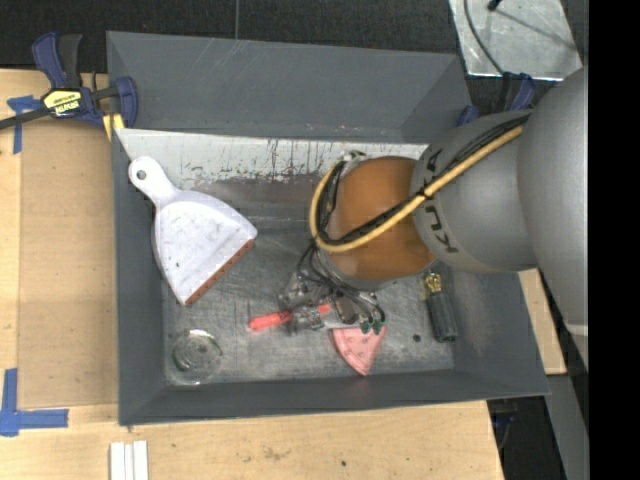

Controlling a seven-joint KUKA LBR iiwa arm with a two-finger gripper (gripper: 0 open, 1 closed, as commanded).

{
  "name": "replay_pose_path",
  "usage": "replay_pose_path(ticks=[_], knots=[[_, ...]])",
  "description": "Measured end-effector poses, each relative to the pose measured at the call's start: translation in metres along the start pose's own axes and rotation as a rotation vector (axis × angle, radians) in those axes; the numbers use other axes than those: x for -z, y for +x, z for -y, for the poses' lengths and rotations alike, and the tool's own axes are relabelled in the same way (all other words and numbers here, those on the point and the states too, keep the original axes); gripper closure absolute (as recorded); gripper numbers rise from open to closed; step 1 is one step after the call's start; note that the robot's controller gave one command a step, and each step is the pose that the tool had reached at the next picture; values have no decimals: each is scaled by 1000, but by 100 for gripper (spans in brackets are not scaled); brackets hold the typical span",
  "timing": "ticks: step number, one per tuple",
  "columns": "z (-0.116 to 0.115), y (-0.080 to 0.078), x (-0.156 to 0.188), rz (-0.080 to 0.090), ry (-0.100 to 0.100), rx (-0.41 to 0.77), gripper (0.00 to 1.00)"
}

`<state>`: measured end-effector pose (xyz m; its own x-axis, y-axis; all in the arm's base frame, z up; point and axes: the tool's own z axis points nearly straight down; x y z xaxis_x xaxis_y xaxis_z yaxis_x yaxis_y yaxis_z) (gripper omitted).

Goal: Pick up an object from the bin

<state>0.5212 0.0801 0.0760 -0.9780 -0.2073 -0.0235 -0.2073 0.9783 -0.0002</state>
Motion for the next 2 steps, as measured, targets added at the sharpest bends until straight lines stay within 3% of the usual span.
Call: replay_pose_path(ticks=[1,2], knots=[[0,0,0,0,0,-1,100],[4,-16,136,-21,1,-54,100]])
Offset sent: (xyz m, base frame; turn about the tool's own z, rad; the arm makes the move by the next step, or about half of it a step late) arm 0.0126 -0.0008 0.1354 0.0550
